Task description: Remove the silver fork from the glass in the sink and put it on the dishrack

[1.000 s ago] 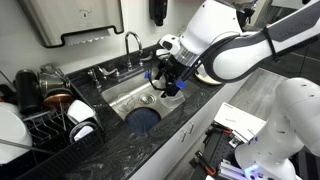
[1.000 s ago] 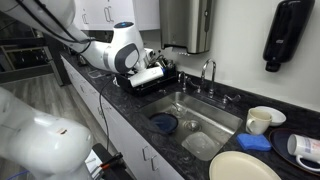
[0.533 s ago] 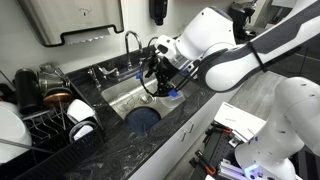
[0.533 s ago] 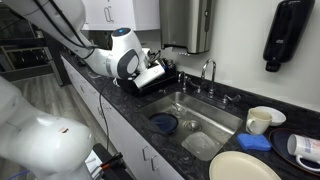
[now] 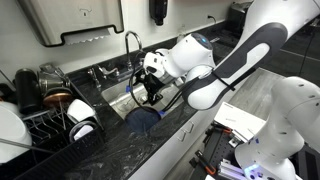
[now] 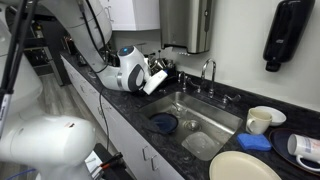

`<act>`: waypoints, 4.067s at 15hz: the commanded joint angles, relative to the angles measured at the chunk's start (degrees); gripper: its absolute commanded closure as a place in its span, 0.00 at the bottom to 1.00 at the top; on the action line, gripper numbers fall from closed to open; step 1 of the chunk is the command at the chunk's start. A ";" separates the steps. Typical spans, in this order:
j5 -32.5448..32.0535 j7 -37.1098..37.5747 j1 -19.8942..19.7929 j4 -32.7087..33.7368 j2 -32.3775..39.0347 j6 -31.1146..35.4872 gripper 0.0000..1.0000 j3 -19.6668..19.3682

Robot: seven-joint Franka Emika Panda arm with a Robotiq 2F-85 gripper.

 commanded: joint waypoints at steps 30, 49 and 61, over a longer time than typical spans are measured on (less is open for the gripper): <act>-14.17 -4.28 -13.52 10.48 8.78 -5.98 0.00 6.62; -18.53 -5.22 -14.46 20.43 23.75 -4.27 0.00 6.25; -16.68 -3.80 -17.58 29.58 32.61 -7.14 0.12 8.58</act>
